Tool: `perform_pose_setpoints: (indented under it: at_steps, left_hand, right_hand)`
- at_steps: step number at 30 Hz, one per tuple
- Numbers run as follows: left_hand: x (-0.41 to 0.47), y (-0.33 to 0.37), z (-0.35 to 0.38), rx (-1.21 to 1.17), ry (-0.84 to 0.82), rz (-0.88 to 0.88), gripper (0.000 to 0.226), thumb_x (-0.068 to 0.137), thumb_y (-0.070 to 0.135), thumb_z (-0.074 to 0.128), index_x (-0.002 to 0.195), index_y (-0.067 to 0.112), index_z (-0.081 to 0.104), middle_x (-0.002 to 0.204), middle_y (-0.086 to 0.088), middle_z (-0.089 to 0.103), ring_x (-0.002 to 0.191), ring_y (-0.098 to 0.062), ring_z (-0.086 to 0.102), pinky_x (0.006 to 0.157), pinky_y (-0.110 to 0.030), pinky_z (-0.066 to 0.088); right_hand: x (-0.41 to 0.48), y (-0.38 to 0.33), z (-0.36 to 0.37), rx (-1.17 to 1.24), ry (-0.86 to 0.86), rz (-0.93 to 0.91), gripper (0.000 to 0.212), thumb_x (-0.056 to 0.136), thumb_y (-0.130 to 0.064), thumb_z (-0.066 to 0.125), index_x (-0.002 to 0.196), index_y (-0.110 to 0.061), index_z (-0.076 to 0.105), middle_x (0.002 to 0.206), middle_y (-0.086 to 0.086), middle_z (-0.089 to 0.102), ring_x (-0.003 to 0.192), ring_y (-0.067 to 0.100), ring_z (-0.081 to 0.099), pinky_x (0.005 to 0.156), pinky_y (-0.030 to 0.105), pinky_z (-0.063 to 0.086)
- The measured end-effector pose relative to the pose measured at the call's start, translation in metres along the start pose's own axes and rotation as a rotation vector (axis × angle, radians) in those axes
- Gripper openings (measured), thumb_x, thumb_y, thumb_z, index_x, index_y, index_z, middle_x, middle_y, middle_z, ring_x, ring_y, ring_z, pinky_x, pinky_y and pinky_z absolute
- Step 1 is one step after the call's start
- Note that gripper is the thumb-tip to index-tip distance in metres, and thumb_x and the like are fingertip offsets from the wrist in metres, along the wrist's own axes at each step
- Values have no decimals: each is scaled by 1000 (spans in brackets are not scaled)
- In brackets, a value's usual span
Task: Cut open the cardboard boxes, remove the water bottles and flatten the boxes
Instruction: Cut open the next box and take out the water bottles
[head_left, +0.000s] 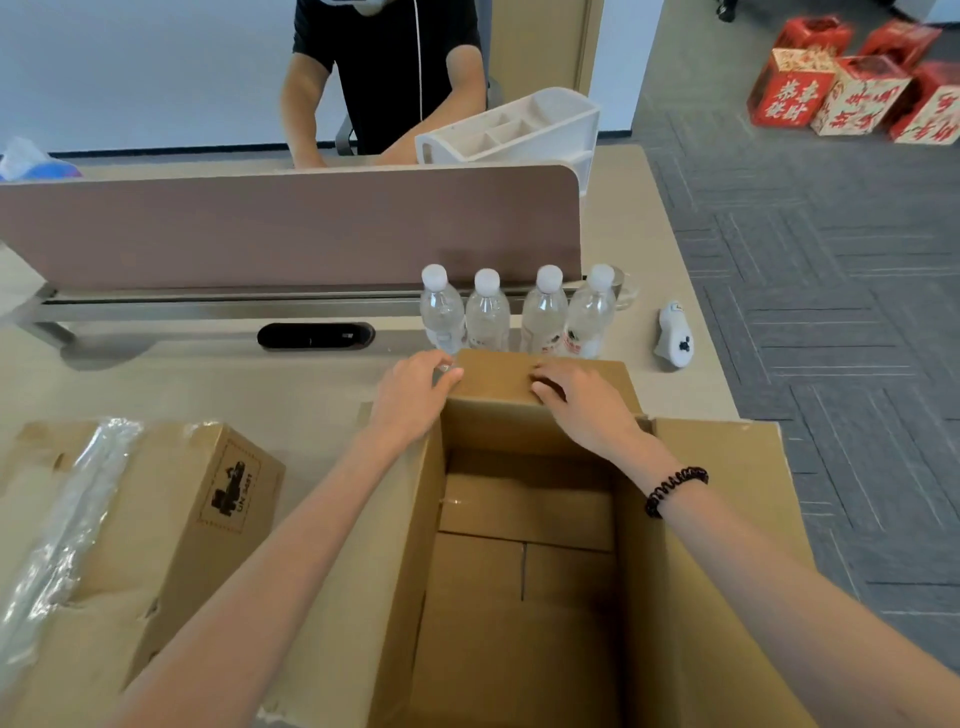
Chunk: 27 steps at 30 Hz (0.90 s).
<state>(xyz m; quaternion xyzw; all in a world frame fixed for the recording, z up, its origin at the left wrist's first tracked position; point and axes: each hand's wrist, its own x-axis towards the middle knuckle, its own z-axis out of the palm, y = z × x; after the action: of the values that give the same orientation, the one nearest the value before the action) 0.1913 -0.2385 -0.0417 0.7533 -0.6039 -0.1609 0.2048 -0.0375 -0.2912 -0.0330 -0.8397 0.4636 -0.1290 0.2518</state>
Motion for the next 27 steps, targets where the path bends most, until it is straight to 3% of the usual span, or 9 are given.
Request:
perform_pose_setpoints:
  at_steps: [3, 5, 7, 10, 14, 18, 23, 25, 27]
  left_hand:
    - [-20, 18, 6, 137, 1, 81, 40, 102, 36, 47, 130, 12, 61, 136, -9, 60, 128, -27, 52, 109, -41, 33]
    - [-41, 33, 12, 210, 13, 88, 45, 104, 38, 40, 140, 16, 53, 151, -9, 44, 141, -23, 38, 118, -42, 19]
    - [-59, 39, 18, 249, 29, 105, 48, 105, 39, 35, 147, 18, 43, 159, -6, 29, 149, -20, 22, 121, -41, 9]
    - [-94, 54, 31, 221, 41, 170, 49, 105, 38, 35, 150, 19, 37, 162, -6, 20, 151, -19, 14, 122, -38, 5]
    - [-127, 82, 51, 116, -57, 200, 49, 105, 37, 39, 151, 22, 35, 162, -2, 22, 150, -16, 17, 123, -39, 15]
    - [-155, 119, 65, -201, -248, 69, 57, 103, 46, 38, 155, 27, 26, 162, 6, 20, 149, -11, 18, 121, -35, 19]
    - [-178, 158, 84, -445, -531, -121, 94, 82, 80, 40, 156, 28, 18, 162, 5, 23, 146, -18, 26, 119, -46, 26]
    - [-182, 170, 92, -524, -624, -191, 105, 74, 85, 50, 156, 27, 17, 158, 3, 33, 139, -19, 39, 111, -47, 41]
    - [-185, 177, 98, -561, -665, -204, 96, 80, 69, 61, 155, 27, 18, 150, 5, 43, 129, -17, 50, 94, -41, 55]
  right_hand:
    - [-22, 6, -13, 0, -13, -1, 37, 101, -29, 48, 135, -18, 55, 142, -4, 53, 127, 18, 49, 104, 31, 40]
    - [-45, 15, -24, 34, -17, -6, 40, 101, -28, 48, 140, -21, 49, 145, -5, 49, 130, 16, 47, 108, 33, 39]
    - [-60, 23, -30, 63, 9, -15, 42, 102, -28, 47, 144, -23, 44, 146, -8, 47, 134, 13, 43, 109, 30, 36]
    - [-93, 43, -39, 53, 89, -25, 43, 102, -27, 45, 145, -26, 42, 151, -10, 40, 140, 7, 33, 112, 28, 32]
    - [-133, 72, -42, 34, 177, -26, 45, 102, -30, 42, 147, -26, 38, 156, -10, 32, 145, 5, 21, 117, 31, 26]
    - [-171, 95, -47, 45, 229, 24, 47, 102, -31, 43, 148, -25, 37, 156, -12, 30, 145, 5, 21, 115, 27, 23]
    - [-212, 126, -40, 68, 200, 98, 46, 100, -37, 47, 145, -28, 42, 154, -17, 32, 141, 3, 28, 109, 26, 29]
    - [-222, 133, -35, 98, 153, 100, 45, 100, -36, 47, 144, -33, 42, 152, -20, 33, 139, 0, 29, 107, 24, 31]
    - [-226, 136, -32, 136, 125, 95, 44, 101, -31, 48, 144, -35, 43, 151, -22, 33, 138, -2, 30, 104, 20, 29]
